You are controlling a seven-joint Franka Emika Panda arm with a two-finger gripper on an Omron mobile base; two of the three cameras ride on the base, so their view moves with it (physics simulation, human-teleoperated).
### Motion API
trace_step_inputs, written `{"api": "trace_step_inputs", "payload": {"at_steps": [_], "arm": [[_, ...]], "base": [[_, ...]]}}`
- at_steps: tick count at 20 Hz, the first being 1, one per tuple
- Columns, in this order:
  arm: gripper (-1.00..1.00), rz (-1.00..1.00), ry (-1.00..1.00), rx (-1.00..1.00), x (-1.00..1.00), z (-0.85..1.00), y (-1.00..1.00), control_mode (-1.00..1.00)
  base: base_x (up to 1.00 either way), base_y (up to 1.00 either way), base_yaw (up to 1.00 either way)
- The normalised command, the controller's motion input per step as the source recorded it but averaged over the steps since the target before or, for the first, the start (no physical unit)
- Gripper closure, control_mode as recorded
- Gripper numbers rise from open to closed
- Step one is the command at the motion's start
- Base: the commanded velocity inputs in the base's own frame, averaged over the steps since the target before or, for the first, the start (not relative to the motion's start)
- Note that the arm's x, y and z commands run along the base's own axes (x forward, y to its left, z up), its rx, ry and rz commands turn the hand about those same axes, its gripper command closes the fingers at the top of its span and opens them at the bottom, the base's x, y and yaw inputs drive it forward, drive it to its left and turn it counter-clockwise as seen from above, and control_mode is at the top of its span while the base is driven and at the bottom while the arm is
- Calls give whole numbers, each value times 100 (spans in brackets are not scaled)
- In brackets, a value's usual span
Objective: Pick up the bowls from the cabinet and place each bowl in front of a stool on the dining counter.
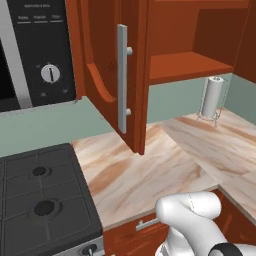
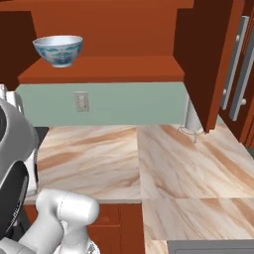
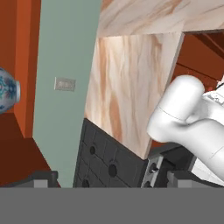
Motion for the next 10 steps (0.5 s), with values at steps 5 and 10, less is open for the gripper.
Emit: {"api": "trace_step_inputs", "payload": {"at_steps": [5,10], "arm": [[-100,3,0,0,12,0,1,-100],[-100,23,0,1,82,-6,16,-100]], "base": [[58,12,12],[0,0,0]]}}
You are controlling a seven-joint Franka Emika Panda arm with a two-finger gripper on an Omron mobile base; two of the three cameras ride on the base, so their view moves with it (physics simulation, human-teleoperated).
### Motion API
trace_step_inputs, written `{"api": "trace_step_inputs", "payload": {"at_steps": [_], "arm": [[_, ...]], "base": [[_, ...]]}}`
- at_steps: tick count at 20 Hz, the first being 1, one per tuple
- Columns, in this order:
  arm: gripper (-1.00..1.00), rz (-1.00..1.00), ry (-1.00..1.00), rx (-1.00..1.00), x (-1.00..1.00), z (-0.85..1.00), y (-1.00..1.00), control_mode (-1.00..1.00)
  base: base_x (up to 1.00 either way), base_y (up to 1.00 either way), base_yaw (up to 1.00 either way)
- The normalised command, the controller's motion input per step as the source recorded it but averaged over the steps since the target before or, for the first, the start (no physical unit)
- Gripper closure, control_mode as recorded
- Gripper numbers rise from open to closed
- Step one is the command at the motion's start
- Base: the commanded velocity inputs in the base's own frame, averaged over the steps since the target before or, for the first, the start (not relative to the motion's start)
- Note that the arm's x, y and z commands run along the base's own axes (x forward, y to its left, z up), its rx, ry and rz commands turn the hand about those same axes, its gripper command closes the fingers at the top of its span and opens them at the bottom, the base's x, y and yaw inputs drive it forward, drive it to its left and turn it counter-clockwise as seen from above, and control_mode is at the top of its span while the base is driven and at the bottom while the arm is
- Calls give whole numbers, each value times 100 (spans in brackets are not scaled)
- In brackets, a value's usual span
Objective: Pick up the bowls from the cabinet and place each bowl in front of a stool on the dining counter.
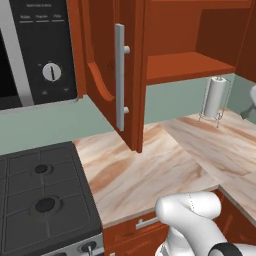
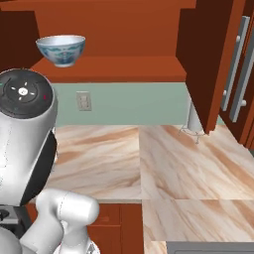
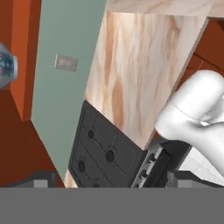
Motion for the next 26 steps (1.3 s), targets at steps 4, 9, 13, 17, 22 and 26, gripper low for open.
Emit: {"api": "trace_step_inputs", "payload": {"at_steps": [4,9,13,17,22,26], "arm": [[-100,36,0,7,98,-3,4,-100],[-100,31,0,10,96,0,3,-100],[-100,20,-5,17,78,9,1,-100],[-100,3,-7,11,56,33,14,-100],[-100,0,-7,2,43,44,31,-100],[-100,-1,-7,0,49,44,39,-100]], "base": [[0,0,0],[0,0,0],[0,0,0],[0,0,0],[0,0,0],[0,0,0]]}}
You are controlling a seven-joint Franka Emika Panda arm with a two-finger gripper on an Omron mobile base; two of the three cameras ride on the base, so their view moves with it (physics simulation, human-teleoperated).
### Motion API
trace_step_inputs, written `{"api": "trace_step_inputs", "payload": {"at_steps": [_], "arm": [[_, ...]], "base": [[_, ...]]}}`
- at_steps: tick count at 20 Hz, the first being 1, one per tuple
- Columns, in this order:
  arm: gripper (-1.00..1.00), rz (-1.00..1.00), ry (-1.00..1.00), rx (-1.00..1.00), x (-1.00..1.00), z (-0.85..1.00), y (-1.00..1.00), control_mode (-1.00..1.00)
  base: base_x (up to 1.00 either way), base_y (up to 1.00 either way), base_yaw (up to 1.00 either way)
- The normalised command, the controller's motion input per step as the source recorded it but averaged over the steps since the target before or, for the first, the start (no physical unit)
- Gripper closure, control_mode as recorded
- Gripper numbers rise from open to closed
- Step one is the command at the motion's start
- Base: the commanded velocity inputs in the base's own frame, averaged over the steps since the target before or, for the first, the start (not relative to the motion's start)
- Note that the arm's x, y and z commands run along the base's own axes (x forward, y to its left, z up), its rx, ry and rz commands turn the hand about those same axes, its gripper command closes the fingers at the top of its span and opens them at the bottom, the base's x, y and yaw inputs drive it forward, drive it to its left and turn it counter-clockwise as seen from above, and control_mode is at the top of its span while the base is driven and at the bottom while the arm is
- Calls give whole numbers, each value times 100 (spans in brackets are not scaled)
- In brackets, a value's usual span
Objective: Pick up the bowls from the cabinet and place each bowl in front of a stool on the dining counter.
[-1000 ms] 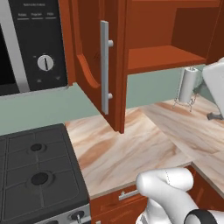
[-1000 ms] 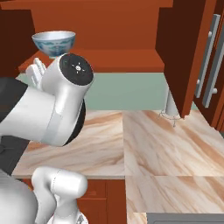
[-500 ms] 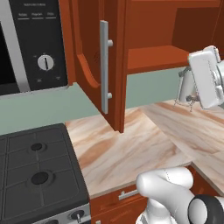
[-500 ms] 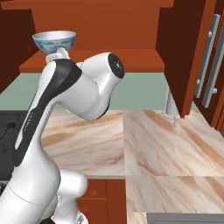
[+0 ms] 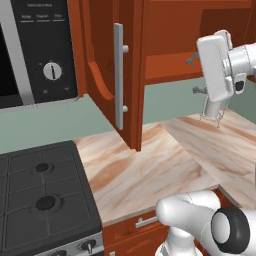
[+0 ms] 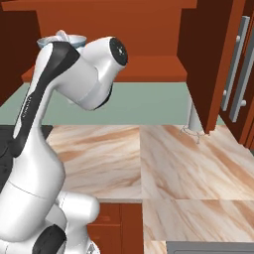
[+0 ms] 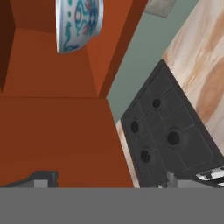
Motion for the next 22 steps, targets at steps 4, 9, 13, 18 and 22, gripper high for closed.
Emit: {"api": "trace_step_inputs", "payload": {"at_steps": [4,9,13,18,22], "arm": [[-100,0,-2,0,62,28,46,-100],[-100,-1,0,0,74,10,45,-100],[-100,-5,0,0,85,5,52,-100],[-100,-16,0,0,77,1,11,-100],[-100,-27,0,0,68,1,0,-100]], "base": [[0,0,0],[0,0,0],[0,0,0],[0,0,0],[0,0,0]]}}
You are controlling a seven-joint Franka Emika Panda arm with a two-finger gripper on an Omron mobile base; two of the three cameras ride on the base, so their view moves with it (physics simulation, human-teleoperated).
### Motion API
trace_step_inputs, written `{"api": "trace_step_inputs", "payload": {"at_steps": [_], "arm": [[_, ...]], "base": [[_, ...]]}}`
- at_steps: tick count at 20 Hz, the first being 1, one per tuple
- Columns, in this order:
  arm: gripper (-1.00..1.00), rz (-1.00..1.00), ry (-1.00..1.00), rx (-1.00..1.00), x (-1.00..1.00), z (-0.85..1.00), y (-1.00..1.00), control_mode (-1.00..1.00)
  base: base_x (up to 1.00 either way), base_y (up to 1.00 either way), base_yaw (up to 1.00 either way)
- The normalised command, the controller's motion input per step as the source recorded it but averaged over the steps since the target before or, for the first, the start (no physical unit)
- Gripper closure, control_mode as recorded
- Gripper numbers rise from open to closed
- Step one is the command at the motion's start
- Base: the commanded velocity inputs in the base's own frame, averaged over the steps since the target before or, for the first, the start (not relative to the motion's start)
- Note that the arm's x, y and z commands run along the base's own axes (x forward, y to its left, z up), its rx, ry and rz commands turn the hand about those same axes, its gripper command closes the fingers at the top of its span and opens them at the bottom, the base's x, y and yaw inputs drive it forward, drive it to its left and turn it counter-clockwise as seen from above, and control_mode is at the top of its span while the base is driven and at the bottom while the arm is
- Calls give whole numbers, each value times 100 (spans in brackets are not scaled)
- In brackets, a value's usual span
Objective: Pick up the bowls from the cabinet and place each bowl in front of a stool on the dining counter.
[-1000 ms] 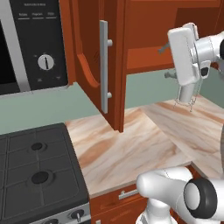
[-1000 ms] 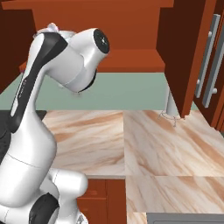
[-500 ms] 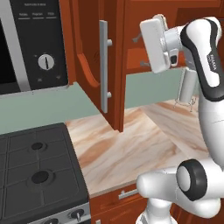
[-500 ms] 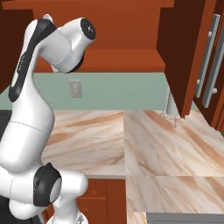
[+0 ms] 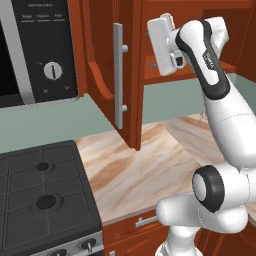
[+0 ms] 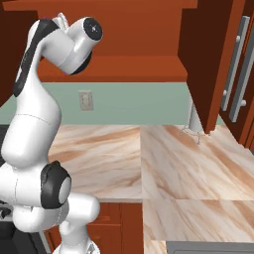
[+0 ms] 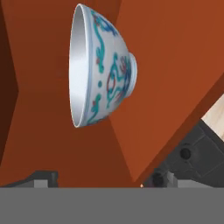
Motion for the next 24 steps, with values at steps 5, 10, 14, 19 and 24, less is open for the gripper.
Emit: {"api": "trace_step_inputs", "payload": {"at_steps": [5,10,14,19,24], "arm": [[-100,-22,0,0,64,3,0,-100],[-100,-5,0,0,58,0,0,-100],[-100,0,0,0,44,-7,0,-100],[-100,0,0,0,42,-5,0,-100],[-100,0,0,0,29,-2,0,-100]], "base": [[0,0,0],[0,0,0],[0,0,0],[0,0,0],[0,0,0]]}}
